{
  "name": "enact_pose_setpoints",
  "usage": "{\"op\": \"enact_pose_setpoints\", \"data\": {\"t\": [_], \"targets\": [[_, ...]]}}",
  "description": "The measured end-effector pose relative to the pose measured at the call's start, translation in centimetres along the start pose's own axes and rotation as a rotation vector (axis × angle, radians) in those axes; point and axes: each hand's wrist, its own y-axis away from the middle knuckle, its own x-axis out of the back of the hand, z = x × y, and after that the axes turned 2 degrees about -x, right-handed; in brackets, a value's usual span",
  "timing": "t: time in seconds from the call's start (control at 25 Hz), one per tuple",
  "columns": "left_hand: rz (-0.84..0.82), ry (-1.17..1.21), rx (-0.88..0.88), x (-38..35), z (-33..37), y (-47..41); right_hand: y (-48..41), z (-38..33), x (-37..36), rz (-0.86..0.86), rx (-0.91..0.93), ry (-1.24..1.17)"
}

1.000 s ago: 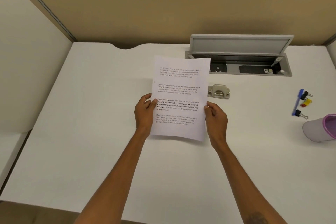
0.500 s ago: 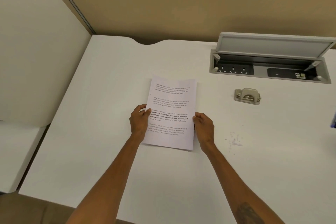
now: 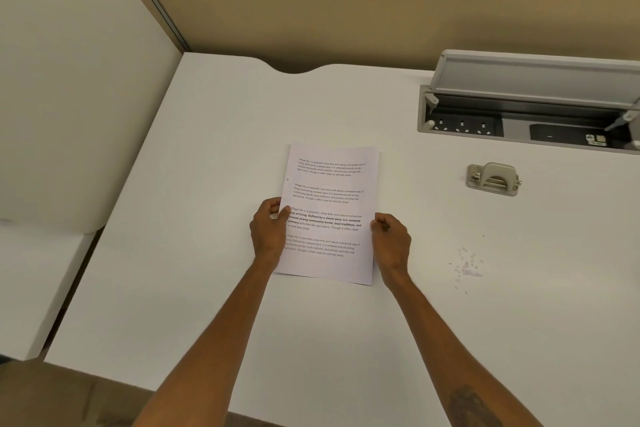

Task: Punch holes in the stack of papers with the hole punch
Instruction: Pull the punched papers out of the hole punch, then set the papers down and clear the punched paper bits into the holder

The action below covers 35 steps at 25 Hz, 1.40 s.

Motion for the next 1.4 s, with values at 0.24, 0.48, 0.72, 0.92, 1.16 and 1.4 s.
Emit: {"op": "enact_pose_setpoints", "data": {"t": [0.24,0.48,0.72,0.92,1.16,1.4], "targets": [[0.085,-0.214,-0.089,-0.1,-0.8,0.2,0.7,-0.4,0.9,-0.014,0.018,0.050],[0.047,-0.365,-0.399,-3.3,0.0,3.7,3.3,2.5,4.3,0.091,0.256,0.246],[-0.377,-0.447,-0.755,-13.3,0.4,8.7,4.7,8.4,10.0,0.089,0.609,0.805],[-0.444,-0.698,-0.931,-19.1,-1.4,11.8,5.6,12.8,17.8,-0.066,0.749,1.139],[-0.294,-0.887,-0.875,-20.8,-3.4,14.6,0.8,13.9,22.1,-0.082,0.781,1.261],[-0.264,-0.902,-0.817,-21.1,-3.0,15.6,-2.8,11.6,23.9,-0.150,0.699,1.054]]}}
